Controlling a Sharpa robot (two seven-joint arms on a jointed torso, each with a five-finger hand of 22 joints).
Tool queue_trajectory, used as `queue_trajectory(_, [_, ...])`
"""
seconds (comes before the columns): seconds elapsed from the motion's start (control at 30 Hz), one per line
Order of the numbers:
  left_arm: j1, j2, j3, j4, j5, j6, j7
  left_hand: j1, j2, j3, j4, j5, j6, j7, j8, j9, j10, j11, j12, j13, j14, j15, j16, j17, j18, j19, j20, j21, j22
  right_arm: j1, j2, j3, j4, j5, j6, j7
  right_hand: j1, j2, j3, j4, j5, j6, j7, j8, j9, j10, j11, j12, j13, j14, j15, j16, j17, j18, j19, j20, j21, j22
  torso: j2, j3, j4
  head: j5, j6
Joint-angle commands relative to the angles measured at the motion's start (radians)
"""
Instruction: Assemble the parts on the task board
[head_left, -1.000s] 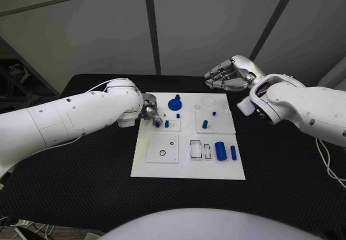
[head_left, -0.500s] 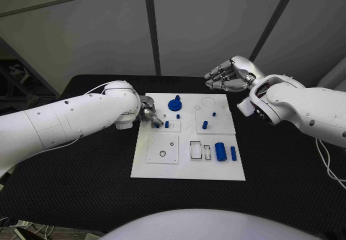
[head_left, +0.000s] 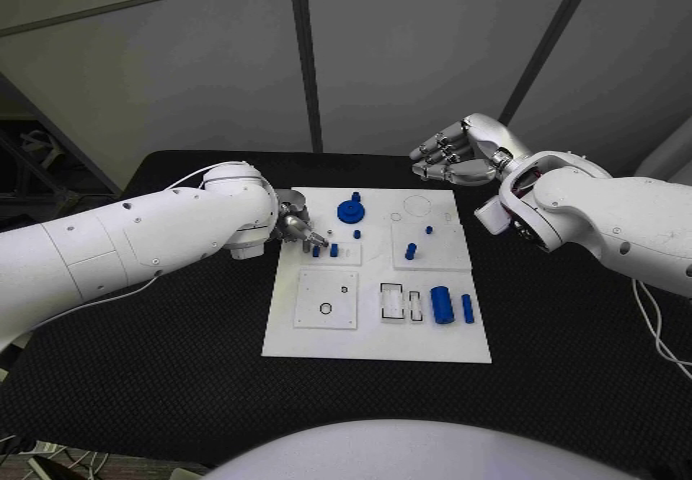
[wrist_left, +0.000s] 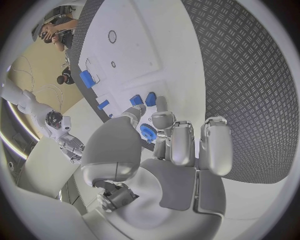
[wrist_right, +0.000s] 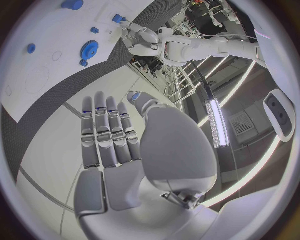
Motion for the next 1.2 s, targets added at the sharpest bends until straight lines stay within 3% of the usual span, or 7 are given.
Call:
queue_trajectory(0.03, [0.001, -0.003, 0.010, 0.002, 0.038, -0.074, 0.003, -0.002, -0.001, -0.011, 0.002, -0.001, 0.002, 0.003, -0.005, -0.001, -0.009, 0.005, -0.011, -0.007, 0.058, -0.008, 0.000, 0.095, -0.011, 0.048, -0.007, -0.009, 0.120, 0.002, 0.001, 0.001, 0.000, -0.003, 0.004, 0.004, -0.008, 0.003, -0.005, -0.002, 0.003, -0.008, -0.002, -0.003, 0.000, -0.006, -0.001, -0.004, 0.000, -0.005, 0.003, -0.002, -0.001, 0.004, 0.005, -0.001, -0.004, -0.001, 0.001, 0.0001, -0.0010, 0.000, 0.000])
queue_trajectory(0.43, [0.002, -0.023, 0.035, 0.007, 0.103, -0.155, 0.017, 0.053, -0.010, -0.091, 0.043, 0.002, -0.062, 0.030, -0.042, -0.019, -0.092, 0.027, -0.134, -0.155, 0.056, 0.007, -0.005, 0.092, 0.009, 0.016, 0.004, -0.111, 0.052, 0.002, 0.000, 0.001, -0.001, -0.003, 0.004, 0.004, -0.010, 0.003, -0.005, -0.001, 0.003, -0.009, -0.002, -0.003, 0.000, -0.006, -0.001, -0.004, 0.000, -0.005, 0.003, -0.002, -0.002, 0.004, 0.005, 0.000, -0.006, -0.002, 0.000, 0.0003, -0.0010, 0.001, 0.002])
queue_trajectory(0.53, [0.002, -0.023, 0.036, 0.008, 0.124, -0.192, 0.054, 0.108, -0.013, -0.116, 0.046, 0.003, -0.142, 0.069, -0.087, -0.043, -0.219, 0.064, -0.251, -0.261, 0.033, 0.036, -0.076, 0.030, 0.062, -0.097, 0.024, -0.401, -0.144, 0.002, -0.001, 0.001, -0.001, -0.003, 0.003, 0.003, -0.010, 0.003, -0.005, -0.001, 0.003, -0.009, -0.002, -0.003, 0.000, -0.006, -0.001, -0.004, 0.000, -0.005, 0.003, -0.002, -0.002, 0.004, 0.005, 0.000, -0.006, -0.002, 0.000, 0.0004, -0.0014, -0.001, 0.004])
queue_trajectory(0.6, [0.002, -0.021, 0.036, 0.009, 0.129, -0.225, 0.093, 0.172, -0.014, -0.116, 0.033, 0.004, -0.198, 0.092, -0.117, -0.063, -0.308, 0.098, -0.307, -0.292, -0.071, 0.063, -0.296, -0.150, 0.110, -0.251, 0.045, -0.725, -0.360, 0.002, -0.001, 0.001, -0.002, -0.003, 0.002, 0.004, -0.010, 0.003, -0.006, -0.001, 0.003, -0.009, -0.002, -0.003, 0.000, -0.006, -0.001, -0.004, 0.000, -0.005, 0.003, -0.002, -0.002, 0.004, 0.005, 0.000, -0.006, -0.002, 0.000, 0.0008, -0.0015, -0.003, 0.007])
queue_trajectory(0.7, [0.002, -0.013, 0.034, 0.009, 0.125, -0.301, 0.208, 0.294, -0.027, -0.109, -0.005, -0.005, -0.261, 0.131, -0.161, -0.103, -0.423, 0.131, -0.393, -0.354, -0.312, 0.102, -0.631, -0.407, 0.105, -0.372, 0.087, -0.885, -0.463, 0.002, -0.001, 0.001, -0.001, -0.003, 0.001, 0.005, -0.008, 0.003, -0.004, -0.002, 0.004, -0.010, -0.002, -0.003, 0.000, -0.007, -0.001, -0.004, -0.001, -0.006, 0.003, -0.002, -0.002, 0.004, 0.005, 0.000, -0.007, -0.003, 0.001, 0.0005, -0.0018, -0.008, 0.011])
queue_trajectory(0.87, [0.000, 0.005, 0.017, 0.004, 0.084, -0.438, 0.431, 0.477, -0.036, -0.016, -0.071, -0.075, -0.227, 0.137, -0.233, -0.199, -0.440, 0.158, -0.535, -0.515, -0.416, 0.139, -0.754, -0.567, 0.111, -0.432, 0.136, -1.014, -0.569, 0.002, 0.000, 0.001, -0.002, -0.012, -0.001, 0.007, 0.003, 0.006, 0.001, -0.010, 0.002, -0.006, -0.003, -0.001, 0.001, -0.012, -0.001, -0.005, -0.001, -0.010, 0.004, -0.003, -0.005, 0.003, 0.006, 0.000, -0.012, -0.006, 0.002, -0.0004, -0.0004, -0.015, 0.015])
queue_trajectory(1.2, [-0.001, 0.054, -0.044, -0.037, -0.115, -0.471, 0.562, 0.487, -0.051, 0.017, -0.105, -0.085, -0.138, 0.110, -0.296, -0.285, -0.409, 0.152, -0.625, -0.652, -0.295, 0.117, -0.603, -0.598, 0.124, -0.324, 0.105, -0.925, -0.519, 0.001, 0.007, 0.000, -0.005, -0.037, 0.000, 0.009, 0.006, 0.007, 0.003, -0.013, 0.000, -0.003, -0.003, 0.000, 0.002, -0.015, 0.000, -0.006, -0.001, -0.013, 0.004, -0.004, -0.006, 0.003, 0.006, 0.000, -0.015, -0.007, 0.002, 0.0002, -0.0028, -0.016, 0.019])
